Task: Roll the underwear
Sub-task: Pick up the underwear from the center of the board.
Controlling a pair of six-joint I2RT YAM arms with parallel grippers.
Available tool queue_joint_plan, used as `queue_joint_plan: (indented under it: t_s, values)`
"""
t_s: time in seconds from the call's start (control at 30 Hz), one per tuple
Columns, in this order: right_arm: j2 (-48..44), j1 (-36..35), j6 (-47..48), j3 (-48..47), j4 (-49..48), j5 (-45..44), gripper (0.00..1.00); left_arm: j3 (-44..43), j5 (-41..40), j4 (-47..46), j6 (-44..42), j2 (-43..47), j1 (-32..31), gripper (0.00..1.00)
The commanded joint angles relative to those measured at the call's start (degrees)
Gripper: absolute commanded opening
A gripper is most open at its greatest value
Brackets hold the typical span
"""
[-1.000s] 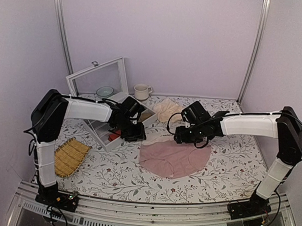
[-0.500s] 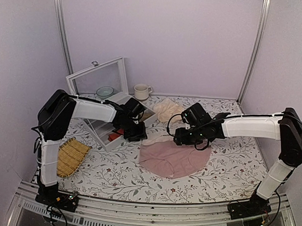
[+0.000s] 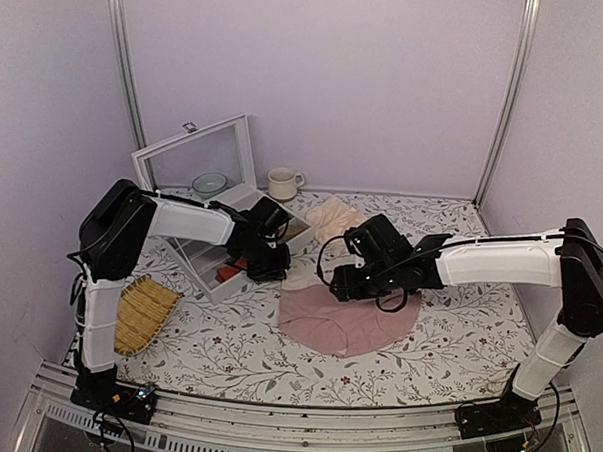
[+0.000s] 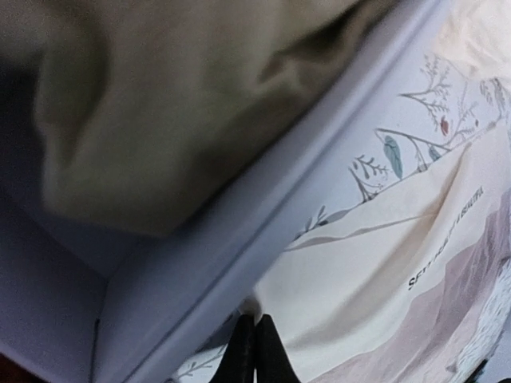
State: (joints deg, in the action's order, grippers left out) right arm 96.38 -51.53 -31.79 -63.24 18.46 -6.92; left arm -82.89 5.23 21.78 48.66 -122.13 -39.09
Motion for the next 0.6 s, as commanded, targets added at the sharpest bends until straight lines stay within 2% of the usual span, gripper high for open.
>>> queue_joint_plan:
  t_s: [0.0, 0.3, 0.5, 0.57]
  values:
    - [-2.22, -4.1, -0.36, -0.56, -3.72, -0.64, 0.6, 0.74, -0.76, 0.16, -0.24, -1.86, 0.65, 0.0]
    - [6.14, -11.37, 1.41, -6.87, -6.59, -1.64, 0.54, 2.78, -0.11, -2.34, -2.49, 0.43, 0.62, 0.0]
    - [13.39, -13.85, 2.24, -12.26, -7.2, -0.47, 0.42, 5.71, 0.75, -4.31, -2.99, 1.97, 0.64, 0.0]
    - [15.19, -14.1, 1.97, -12.83, -7.91, -0.21, 0.42, 6.63, 0.76, -4.75, -3.2, 2.46, 0.7, 0.0]
